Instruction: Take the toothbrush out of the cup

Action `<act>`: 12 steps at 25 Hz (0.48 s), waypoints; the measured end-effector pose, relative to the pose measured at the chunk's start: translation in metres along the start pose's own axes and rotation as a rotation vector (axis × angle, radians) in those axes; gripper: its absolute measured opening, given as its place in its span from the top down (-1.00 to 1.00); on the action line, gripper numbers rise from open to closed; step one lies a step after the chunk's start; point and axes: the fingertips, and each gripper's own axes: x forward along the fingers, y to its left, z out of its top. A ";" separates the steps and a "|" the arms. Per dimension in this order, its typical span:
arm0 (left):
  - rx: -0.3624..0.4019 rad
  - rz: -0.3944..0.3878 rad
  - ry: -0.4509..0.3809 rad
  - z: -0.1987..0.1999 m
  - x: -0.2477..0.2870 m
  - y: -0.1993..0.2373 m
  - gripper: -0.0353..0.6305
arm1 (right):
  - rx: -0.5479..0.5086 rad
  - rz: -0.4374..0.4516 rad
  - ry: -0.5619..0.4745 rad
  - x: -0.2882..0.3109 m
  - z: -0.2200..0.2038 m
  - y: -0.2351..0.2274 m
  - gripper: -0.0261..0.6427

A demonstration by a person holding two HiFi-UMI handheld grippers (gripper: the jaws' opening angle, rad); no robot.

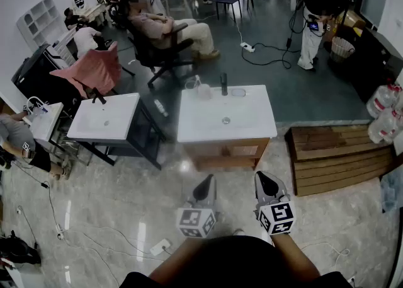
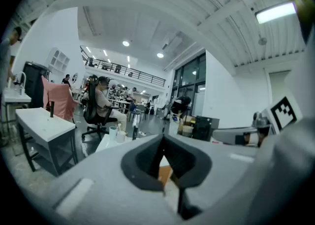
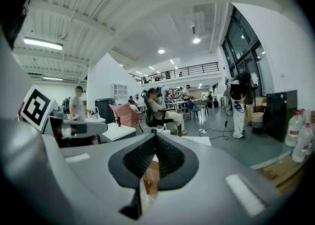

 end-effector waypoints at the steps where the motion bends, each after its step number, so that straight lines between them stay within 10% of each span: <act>1: 0.000 -0.002 0.001 -0.002 0.001 -0.004 0.89 | 0.000 -0.002 -0.005 -0.003 -0.001 -0.002 0.92; 12: 0.019 0.020 -0.008 -0.011 -0.001 -0.037 0.89 | 0.016 0.025 -0.039 -0.031 -0.011 -0.019 0.92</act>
